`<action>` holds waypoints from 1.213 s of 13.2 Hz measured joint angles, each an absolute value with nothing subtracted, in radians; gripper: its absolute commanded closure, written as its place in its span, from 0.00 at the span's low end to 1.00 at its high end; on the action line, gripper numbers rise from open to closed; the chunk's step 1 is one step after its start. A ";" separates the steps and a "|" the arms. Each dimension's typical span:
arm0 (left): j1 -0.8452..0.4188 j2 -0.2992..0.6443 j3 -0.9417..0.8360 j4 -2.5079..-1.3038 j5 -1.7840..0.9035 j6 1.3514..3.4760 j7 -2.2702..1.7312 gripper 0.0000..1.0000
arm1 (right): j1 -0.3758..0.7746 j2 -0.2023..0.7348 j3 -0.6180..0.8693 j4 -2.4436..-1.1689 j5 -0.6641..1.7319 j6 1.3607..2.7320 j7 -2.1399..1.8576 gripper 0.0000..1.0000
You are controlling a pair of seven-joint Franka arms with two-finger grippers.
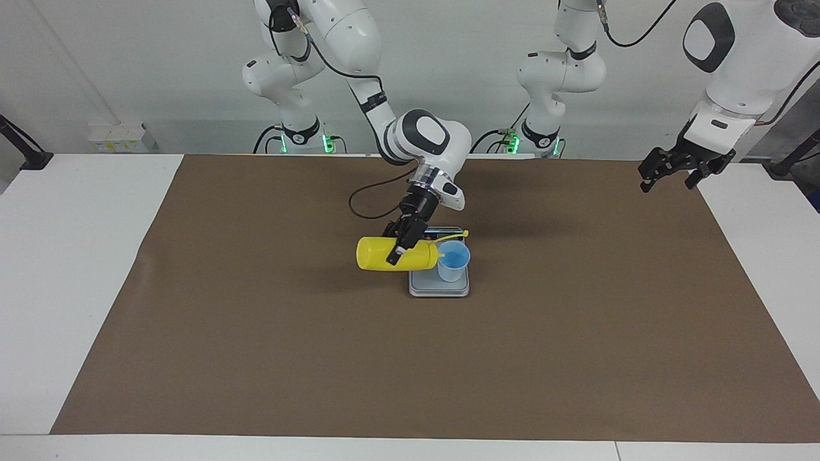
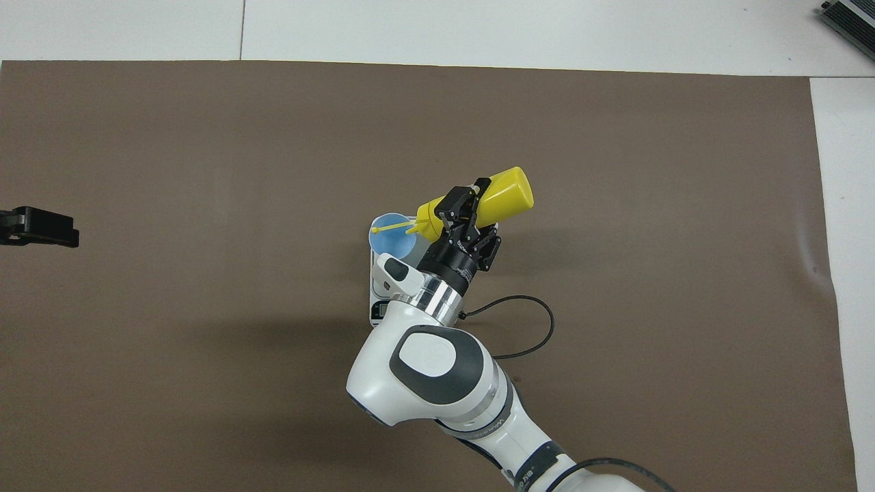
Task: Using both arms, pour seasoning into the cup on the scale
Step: 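Tilt the bottle nozzle down over the cup with the right gripper, then turn the bottle upright and carry it back with the right gripper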
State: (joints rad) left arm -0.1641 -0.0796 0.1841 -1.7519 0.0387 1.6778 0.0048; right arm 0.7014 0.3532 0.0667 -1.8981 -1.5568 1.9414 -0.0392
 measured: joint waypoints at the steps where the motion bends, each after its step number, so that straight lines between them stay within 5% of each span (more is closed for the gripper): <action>1: -0.164 -0.080 0.184 -1.752 0.039 1.678 0.005 0.00 | 0.701 0.353 0.067 -1.897 -1.557 1.941 -0.034 0.52; 8: -0.164 -0.080 0.184 -1.752 0.039 1.678 0.005 0.00 | 0.701 0.322 0.069 -1.884 -1.477 1.958 0.004 0.50; 16: -0.164 -0.080 0.184 -1.752 0.039 1.678 0.005 0.00 | 0.533 0.115 0.069 -1.972 -1.078 2.259 -0.034 0.50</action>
